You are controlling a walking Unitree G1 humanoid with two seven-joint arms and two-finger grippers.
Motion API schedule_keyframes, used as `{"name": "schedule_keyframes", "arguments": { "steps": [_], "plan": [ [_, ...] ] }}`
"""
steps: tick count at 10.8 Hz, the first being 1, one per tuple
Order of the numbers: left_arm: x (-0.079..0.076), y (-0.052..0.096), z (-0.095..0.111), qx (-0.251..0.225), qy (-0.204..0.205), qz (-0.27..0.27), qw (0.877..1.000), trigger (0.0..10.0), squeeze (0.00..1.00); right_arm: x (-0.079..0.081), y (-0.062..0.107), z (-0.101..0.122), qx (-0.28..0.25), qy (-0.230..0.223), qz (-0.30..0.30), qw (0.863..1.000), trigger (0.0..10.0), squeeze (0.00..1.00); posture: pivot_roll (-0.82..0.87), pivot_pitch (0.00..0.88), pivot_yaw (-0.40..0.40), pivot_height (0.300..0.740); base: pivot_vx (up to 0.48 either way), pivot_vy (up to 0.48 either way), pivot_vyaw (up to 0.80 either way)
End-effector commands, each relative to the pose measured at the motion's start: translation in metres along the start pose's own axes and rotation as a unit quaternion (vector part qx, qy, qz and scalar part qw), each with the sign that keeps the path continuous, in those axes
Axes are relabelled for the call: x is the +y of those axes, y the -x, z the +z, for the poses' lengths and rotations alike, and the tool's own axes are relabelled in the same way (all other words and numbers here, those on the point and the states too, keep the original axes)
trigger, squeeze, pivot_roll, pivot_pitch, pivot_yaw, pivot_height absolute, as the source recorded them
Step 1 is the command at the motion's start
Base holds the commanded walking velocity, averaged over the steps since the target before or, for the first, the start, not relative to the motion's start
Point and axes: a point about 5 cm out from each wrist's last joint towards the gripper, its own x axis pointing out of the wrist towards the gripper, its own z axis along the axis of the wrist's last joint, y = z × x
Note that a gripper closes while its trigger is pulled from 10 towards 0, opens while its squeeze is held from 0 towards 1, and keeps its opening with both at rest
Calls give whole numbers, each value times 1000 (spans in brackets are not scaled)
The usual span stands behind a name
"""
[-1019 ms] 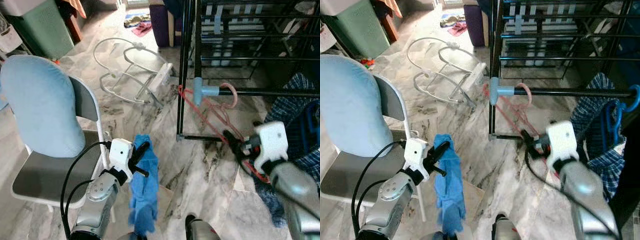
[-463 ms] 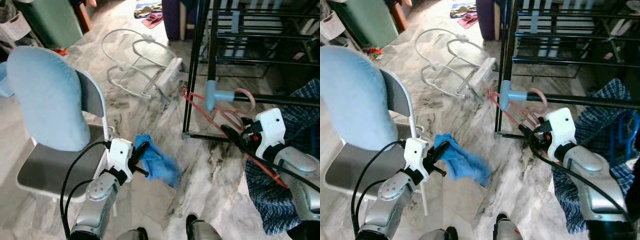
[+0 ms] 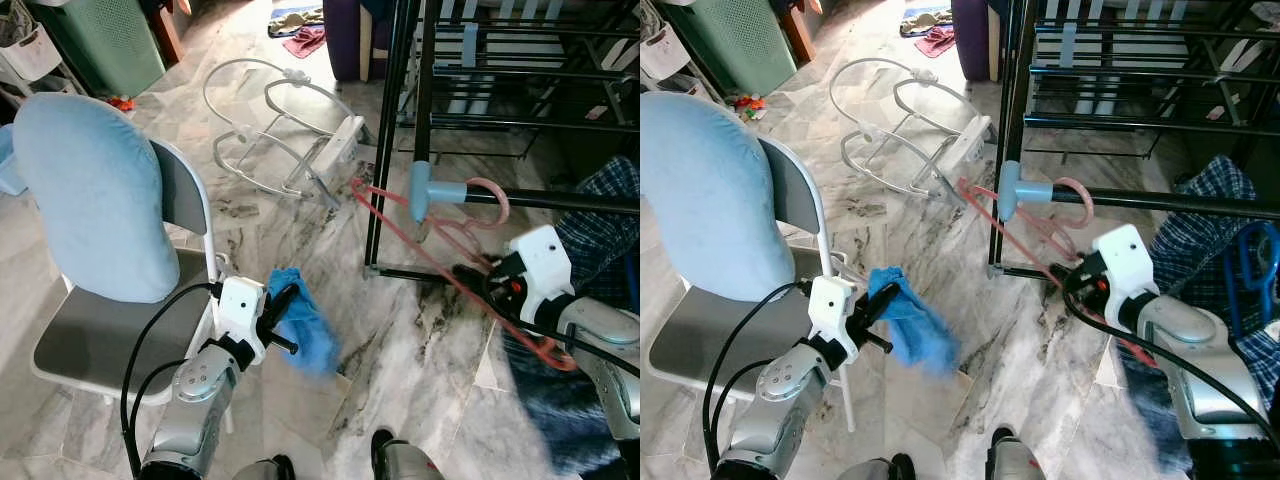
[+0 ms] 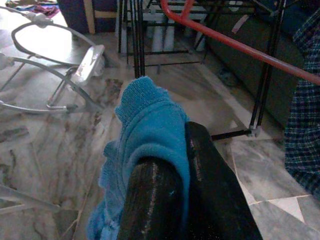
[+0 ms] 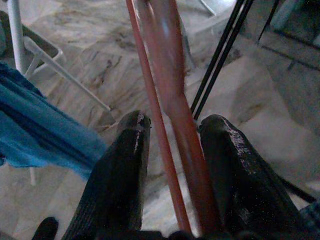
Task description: Hang hanger
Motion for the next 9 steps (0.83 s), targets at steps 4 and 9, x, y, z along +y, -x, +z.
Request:
{"name": "schedule_keyframes", "arguments": {
  "steps": [4,9],
  "plan": [
    [3,4,-3,8,0,8,1000,10000,0,-1,0,-8,25,-5,21,999,0,0,-159,217,86,740,0,0,0],
    [3,5,-4,11,-1,8,1000,10000,0,-6,-3,-9,21,9,-7,1000,0,0,-158,218,92,740,0,0,0]
  ]
}}
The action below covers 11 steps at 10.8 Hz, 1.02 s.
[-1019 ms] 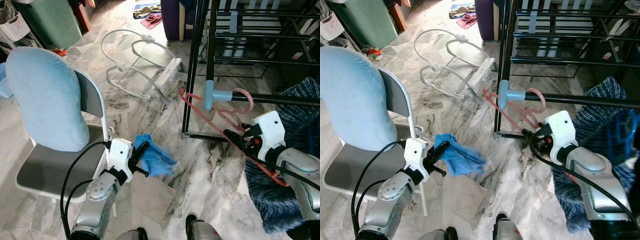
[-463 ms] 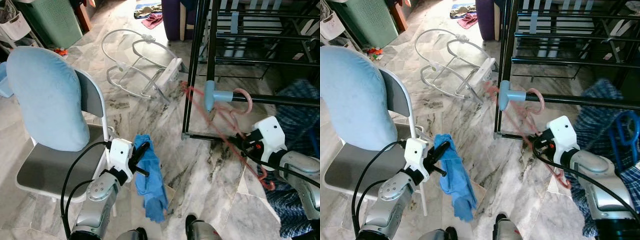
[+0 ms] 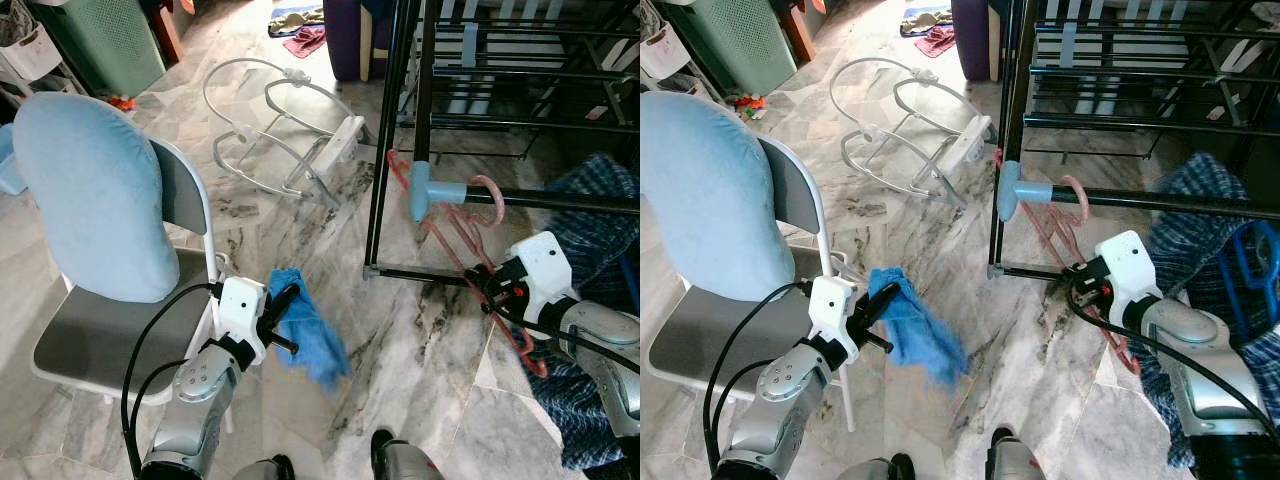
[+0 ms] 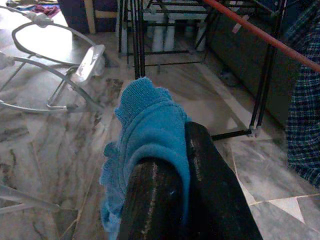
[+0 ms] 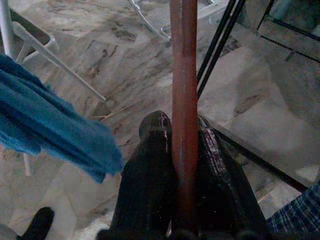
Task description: Hang hanger
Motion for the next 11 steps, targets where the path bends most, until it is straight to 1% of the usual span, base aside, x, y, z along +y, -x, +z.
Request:
{"name": "schedule_keyframes", "arguments": {
  "steps": [1,3,4,5,7,8,9,10,11],
  "plan": [
    [4,4,-4,11,-2,6,1000,10000,0,3,-2,-5,9,8,-1,1000,0,0,-157,217,95,740,0,0,0],
    [4,4,-4,12,-3,5,1000,10000,0,3,-5,-5,6,21,-9,1000,0,0,-157,216,97,740,0,0,0],
    [5,4,-4,11,-5,4,1000,10000,0,2,-7,-2,-6,27,-16,999,0,0,-155,215,98,740,0,0,0],
    [5,4,-2,8,-13,4,1000,10000,0,3,-7,8,-51,42,-27,997,0,0,-148,211,97,740,0,0,0],
    [7,5,-1,1,-27,7,1000,10000,0,8,-1,11,-96,31,-53,993,0,0,-142,206,95,740,0,0,0],
    [8,5,-1,2,-31,17,999,10000,0,16,4,5,-115,15,-77,990,0,0,-143,207,95,740,0,0,0],
    [9,5,-2,5,-38,23,999,10000,0,24,7,-1,-121,7,-89,989,0,0,-146,207,97,740,0,0,0],
    [13,2,-5,17,-49,43,998,10000,0,42,15,-17,-124,-15,-112,986,0,0,-162,210,106,740,0,0,0],
    [13,1,-5,21,-62,44,997,10000,0,49,18,-23,-122,-15,-119,985,1529,0,-173,211,113,740,0,0,0]
  ]
}}
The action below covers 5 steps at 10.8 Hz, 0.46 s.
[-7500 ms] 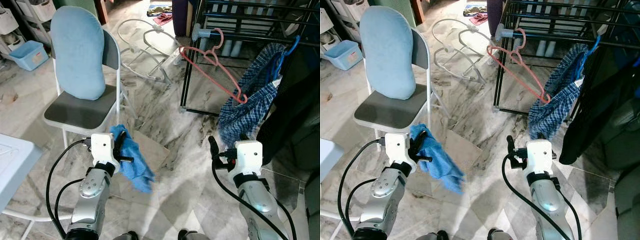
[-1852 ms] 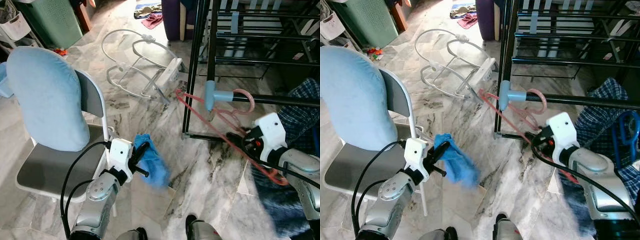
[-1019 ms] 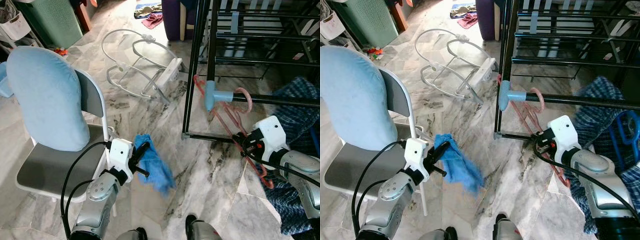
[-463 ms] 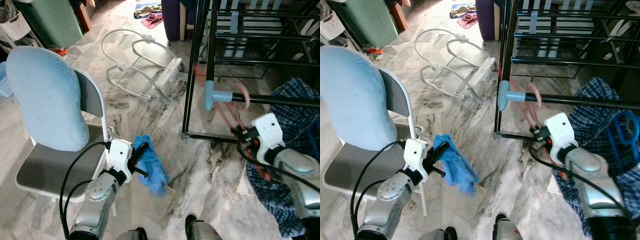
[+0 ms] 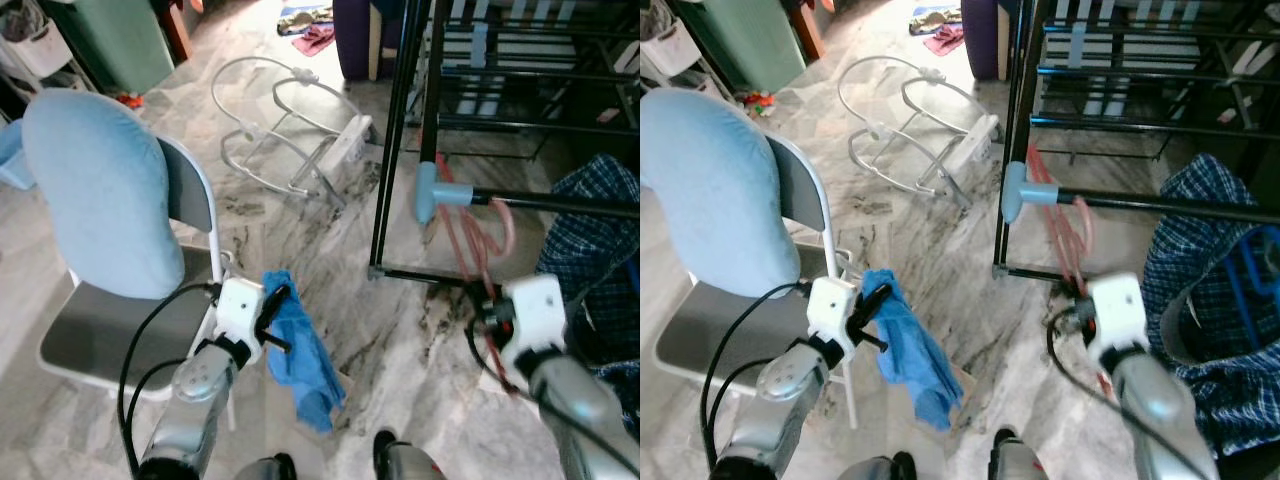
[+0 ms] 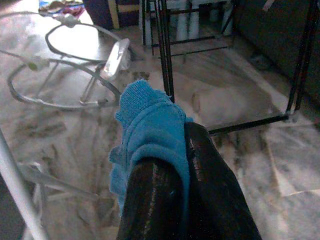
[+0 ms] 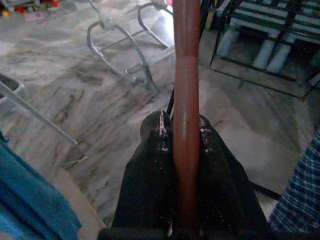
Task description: Hang hanger
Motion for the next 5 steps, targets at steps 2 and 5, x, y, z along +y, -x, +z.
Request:
{"name": "schedule_keyframes", "arguments": {
  "steps": [2,5],
  "plan": [
    [-5,-4,1,0,-37,-9,999,10000,0,15,16,-7,-7,-11,-14,1000,10000,0,-200,216,130,740,0,0,0],
    [-6,-7,-6,18,-31,-1,999,10000,0,38,28,-28,23,-49,-37,998,10000,0,-220,217,126,740,0,0,0]
  ]
}}
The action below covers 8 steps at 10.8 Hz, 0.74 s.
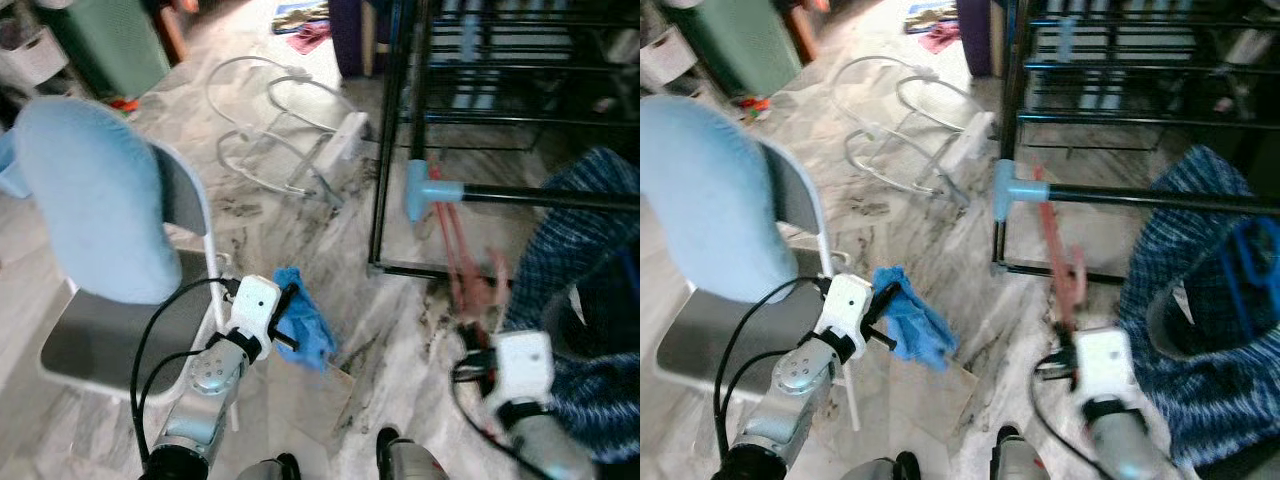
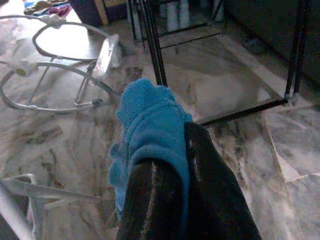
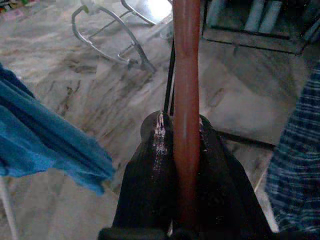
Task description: Hang hanger
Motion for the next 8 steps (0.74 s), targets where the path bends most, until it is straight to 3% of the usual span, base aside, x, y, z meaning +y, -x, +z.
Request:
{"name": "schedule_keyframes", "arguments": {
  "steps": [1,3,8],
  "plan": [
    [3,2,-4,5,-6,9,1000,10000,0,6,-2,2,-7,-5,1,1000,10000,0,-220,213,121,740,0,0,0],
    [1,1,-7,10,-1,17,1000,10000,0,13,-13,0,-1,-13,3,1000,10000,0,-210,198,102,740,0,0,0],
    [0,2,-12,16,0,24,1000,10000,0,3,-17,-9,29,-7,5,1000,10000,0,-193,177,83,740,-294,0,0]
  ]
}}
